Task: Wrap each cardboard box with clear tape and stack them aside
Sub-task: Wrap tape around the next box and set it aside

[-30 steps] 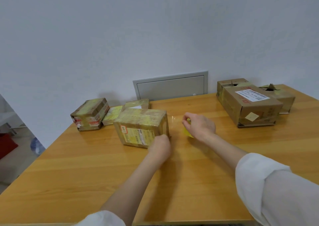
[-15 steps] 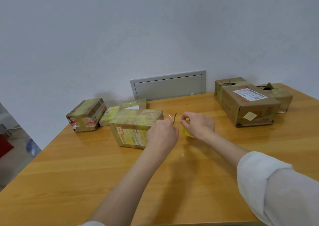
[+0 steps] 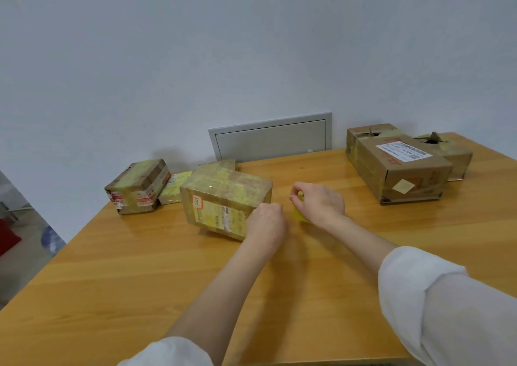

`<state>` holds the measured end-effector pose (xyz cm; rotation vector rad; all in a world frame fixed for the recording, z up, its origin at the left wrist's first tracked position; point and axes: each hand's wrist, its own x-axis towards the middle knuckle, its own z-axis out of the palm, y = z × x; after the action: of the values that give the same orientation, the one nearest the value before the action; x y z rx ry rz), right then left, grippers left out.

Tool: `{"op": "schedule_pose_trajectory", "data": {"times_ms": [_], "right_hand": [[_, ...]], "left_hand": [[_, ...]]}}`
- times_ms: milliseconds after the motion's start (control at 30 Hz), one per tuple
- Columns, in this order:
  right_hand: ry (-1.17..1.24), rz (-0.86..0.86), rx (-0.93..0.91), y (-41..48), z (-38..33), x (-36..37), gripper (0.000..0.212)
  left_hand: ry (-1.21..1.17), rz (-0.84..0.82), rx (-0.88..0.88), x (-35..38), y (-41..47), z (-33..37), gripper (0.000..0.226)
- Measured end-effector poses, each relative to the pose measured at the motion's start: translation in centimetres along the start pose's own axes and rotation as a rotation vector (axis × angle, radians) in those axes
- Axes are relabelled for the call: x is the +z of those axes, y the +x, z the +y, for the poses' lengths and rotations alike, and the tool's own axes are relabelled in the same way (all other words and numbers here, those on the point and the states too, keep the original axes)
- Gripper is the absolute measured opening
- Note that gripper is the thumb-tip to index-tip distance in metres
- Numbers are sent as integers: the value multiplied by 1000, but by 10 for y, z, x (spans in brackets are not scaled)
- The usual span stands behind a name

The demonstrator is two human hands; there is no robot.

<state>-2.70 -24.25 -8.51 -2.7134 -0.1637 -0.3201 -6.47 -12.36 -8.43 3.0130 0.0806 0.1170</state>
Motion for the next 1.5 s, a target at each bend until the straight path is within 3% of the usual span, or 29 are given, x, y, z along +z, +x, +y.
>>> {"op": "schedule_pose_trajectory", "data": {"times_ms": [167, 300, 433, 533, 600, 667, 800, 1033, 1167, 1300, 1433, 1500], "right_hand": [[79, 9, 65, 7, 12, -7, 20], [98, 10, 48, 6, 13, -6, 19], [161, 58, 63, 3, 20, -9, 18], [259, 102, 60, -2, 30, -13, 15], [306, 135, 52, -6, 36, -18, 12], [318, 165, 24, -10, 40, -23, 11], [319, 209, -16, -19, 43, -39, 12], [233, 249, 16, -30, 62, -58, 21], [340, 246, 72, -34, 74, -63, 30], [482, 149, 86, -42, 84, -68, 53], [489, 93, 99, -49, 96, -71, 59], [419, 67, 84, -51, 101, -70, 74]], "left_hand": [[-54, -23, -28, 19, -5, -9, 31], [37, -4, -3, 19, -4, -11, 28], [153, -89, 39, 27, -13, -12, 26], [87, 115, 133, 16, -17, -9, 25], [-104, 374, 228, 0, -16, -3, 24], [-283, 473, 297, -18, -13, 11, 26], [-354, 314, 271, -27, 1, 41, 39], [-661, 219, 248, -28, 7, 76, 19], [-795, 208, 166, -26, 10, 95, 16], [-923, 182, 128, -24, 16, 106, 13], [-832, 170, 211, -22, 17, 114, 12], [-772, 182, 241, -21, 17, 117, 10]]}}
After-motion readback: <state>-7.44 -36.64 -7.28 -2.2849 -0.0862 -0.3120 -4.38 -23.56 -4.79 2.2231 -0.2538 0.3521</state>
